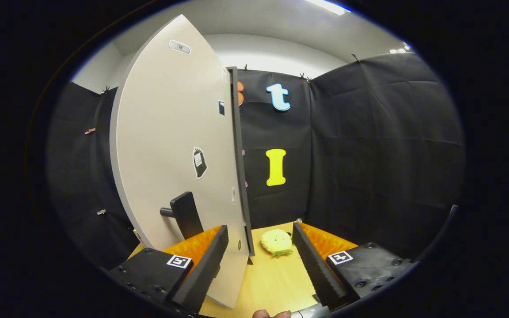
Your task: Open the shoe cabinet door, grab the shoes and put them into the shoe cabinet, then close the shoe cabinet door.
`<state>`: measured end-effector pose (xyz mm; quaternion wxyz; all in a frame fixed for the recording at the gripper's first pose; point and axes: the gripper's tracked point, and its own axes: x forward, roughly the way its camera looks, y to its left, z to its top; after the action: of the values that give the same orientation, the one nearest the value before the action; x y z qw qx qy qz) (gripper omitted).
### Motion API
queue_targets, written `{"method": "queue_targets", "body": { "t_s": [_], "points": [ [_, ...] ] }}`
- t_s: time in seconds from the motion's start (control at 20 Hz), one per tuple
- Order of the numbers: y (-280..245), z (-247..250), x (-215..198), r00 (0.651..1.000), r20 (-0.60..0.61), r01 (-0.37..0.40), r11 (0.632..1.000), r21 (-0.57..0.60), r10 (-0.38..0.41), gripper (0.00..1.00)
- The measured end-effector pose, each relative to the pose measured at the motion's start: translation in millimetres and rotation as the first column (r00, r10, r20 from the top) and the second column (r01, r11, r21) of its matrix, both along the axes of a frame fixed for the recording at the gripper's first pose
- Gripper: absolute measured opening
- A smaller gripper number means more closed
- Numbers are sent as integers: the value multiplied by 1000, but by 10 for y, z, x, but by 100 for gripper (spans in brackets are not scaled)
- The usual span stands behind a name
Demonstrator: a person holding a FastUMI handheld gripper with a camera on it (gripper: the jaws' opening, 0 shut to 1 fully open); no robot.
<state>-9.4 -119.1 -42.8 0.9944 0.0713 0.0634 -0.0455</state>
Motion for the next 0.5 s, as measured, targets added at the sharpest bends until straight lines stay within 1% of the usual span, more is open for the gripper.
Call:
{"method": "queue_targets", "body": {
  "t_s": [0.15, 0.3, 0.5],
  "points": [
    [330, 27, 63, 1000, 7, -25, 1000, -2, 25, 96],
    [646, 9, 153, 998, 13, -55, 998, 21, 55, 96],
    [1053, 53, 366, 994, 25, -104, 994, 25, 103, 97]
  ]
}}
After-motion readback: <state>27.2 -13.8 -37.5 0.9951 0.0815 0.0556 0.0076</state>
